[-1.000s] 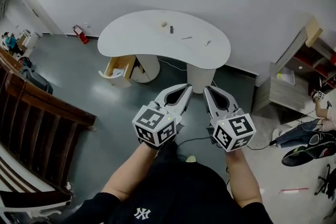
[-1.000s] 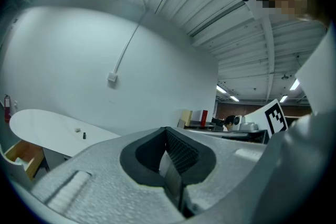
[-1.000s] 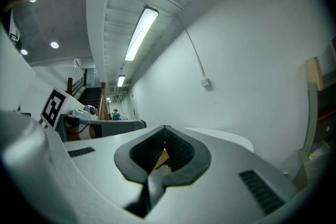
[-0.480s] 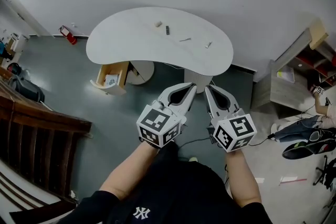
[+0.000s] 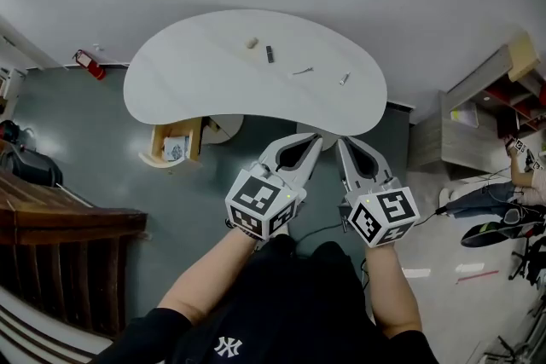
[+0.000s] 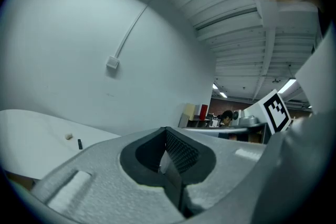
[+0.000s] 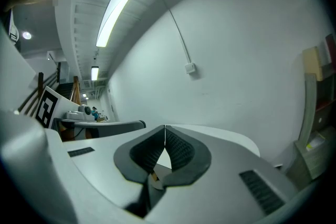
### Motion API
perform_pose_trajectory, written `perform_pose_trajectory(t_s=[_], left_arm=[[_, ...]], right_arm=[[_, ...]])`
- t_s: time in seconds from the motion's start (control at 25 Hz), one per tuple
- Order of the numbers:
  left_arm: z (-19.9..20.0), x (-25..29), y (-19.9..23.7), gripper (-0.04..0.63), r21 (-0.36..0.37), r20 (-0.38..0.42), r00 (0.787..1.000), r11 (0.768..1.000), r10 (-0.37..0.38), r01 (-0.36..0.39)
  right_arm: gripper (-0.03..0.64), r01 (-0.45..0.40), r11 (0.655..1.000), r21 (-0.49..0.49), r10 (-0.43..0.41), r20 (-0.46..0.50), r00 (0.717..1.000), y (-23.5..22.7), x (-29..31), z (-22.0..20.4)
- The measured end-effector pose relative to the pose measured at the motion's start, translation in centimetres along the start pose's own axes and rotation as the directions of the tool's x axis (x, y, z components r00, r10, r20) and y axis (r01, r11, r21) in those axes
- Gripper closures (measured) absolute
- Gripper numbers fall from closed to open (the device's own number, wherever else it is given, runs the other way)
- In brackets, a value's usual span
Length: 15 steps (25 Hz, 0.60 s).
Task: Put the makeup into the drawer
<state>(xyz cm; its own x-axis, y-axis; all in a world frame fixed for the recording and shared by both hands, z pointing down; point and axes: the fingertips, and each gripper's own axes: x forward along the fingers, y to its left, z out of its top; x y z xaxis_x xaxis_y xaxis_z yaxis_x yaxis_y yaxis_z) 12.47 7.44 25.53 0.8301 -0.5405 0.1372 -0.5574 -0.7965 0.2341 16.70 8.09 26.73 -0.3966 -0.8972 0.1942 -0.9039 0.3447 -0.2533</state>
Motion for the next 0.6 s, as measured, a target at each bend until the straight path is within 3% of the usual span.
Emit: perform_pose_trajectory(t_s=[0.32, 0.6], left_arm=[[-0.6, 2.9, 2.7, 0.586, -0.043, -0.002, 0.999, 0.998, -0.040, 0.040], [-1.0, 7.7, 5.5, 0.586, -0.025, -0.007, 0.999, 0.999, -0.031, 0.031]], right_arm=[[0.601, 0.057, 0.998, 0.010, -0.057, -0.034, 0.998, -2.4, 2.8, -0.3], [0.601, 0.039, 0.999, 0.031, -0.037, -0.058, 0.998, -6.8, 7.4, -0.3]])
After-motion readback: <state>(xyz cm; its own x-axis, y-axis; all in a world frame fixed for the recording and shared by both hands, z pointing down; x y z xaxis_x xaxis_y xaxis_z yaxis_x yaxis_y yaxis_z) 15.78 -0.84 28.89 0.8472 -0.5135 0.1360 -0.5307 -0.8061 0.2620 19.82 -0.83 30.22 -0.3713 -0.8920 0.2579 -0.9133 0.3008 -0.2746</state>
